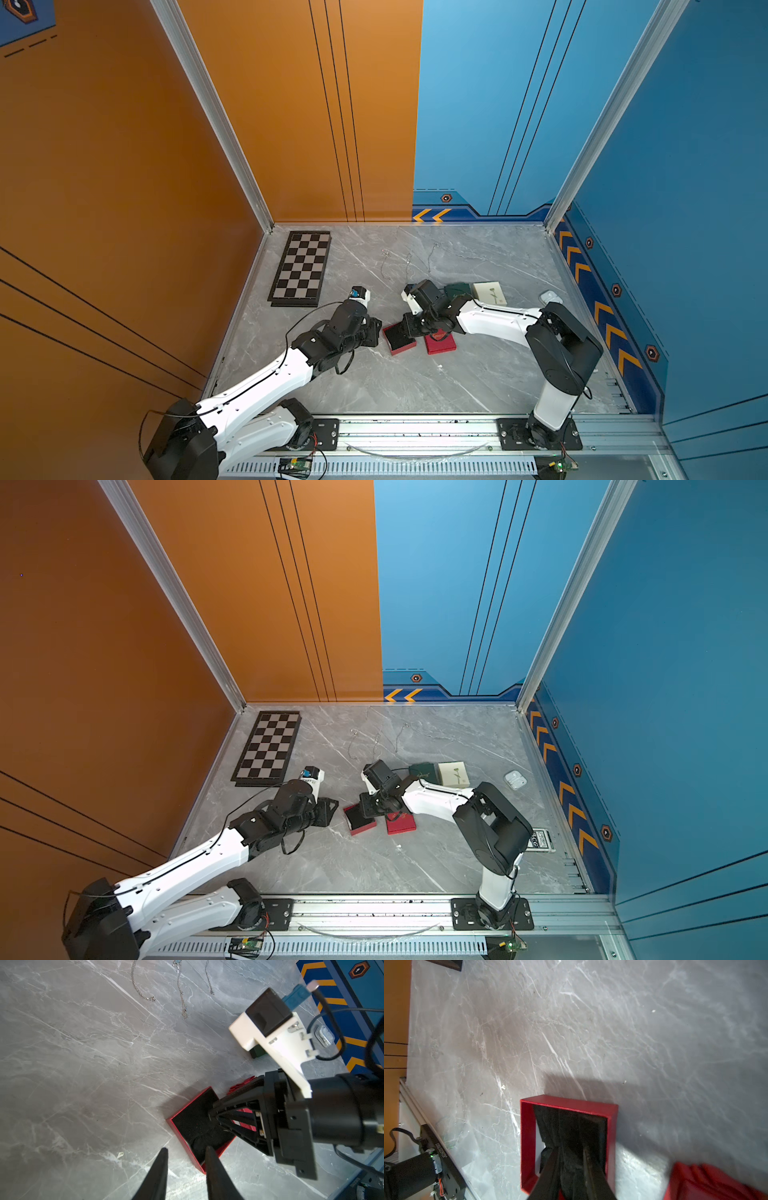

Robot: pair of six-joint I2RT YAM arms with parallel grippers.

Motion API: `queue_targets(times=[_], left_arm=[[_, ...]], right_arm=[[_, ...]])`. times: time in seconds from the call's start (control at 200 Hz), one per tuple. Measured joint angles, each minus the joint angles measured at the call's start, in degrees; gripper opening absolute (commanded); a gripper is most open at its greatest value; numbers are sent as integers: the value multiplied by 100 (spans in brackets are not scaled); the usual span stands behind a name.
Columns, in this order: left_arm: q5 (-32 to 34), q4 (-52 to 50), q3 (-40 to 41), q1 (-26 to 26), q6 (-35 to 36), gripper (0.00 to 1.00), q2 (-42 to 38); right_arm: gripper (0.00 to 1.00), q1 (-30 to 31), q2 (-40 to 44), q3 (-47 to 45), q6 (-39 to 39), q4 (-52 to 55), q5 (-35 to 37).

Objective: Take the necklace out of the lift-off lid jewelry box
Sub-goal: Move the jewelry box to the center of the board.

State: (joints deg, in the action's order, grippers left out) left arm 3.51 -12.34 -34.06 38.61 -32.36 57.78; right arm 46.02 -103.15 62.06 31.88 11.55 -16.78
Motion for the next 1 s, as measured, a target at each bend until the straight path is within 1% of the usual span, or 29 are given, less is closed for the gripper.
queue_targets(times=[0.33, 0.611, 0.746, 0.876, 1.001], left_arm=[[-2, -85, 37, -46, 0, 32, -90], [-4, -85, 111, -83, 0, 32, -87], [-7, -83, 140, -83, 0, 31, -87], [-7, -79, 146, -92, 0, 32, -90], [-9, -76, 197, -111, 0, 32, -87]], right_arm=[[23, 240, -354, 286, -129, 330, 514], [23, 313, -511, 492, -149, 542, 761], [23, 269, -549, 557, -146, 605, 857], [23, 83, -616, 649, -149, 634, 920], [24, 0, -623, 699, -225, 662, 979]])
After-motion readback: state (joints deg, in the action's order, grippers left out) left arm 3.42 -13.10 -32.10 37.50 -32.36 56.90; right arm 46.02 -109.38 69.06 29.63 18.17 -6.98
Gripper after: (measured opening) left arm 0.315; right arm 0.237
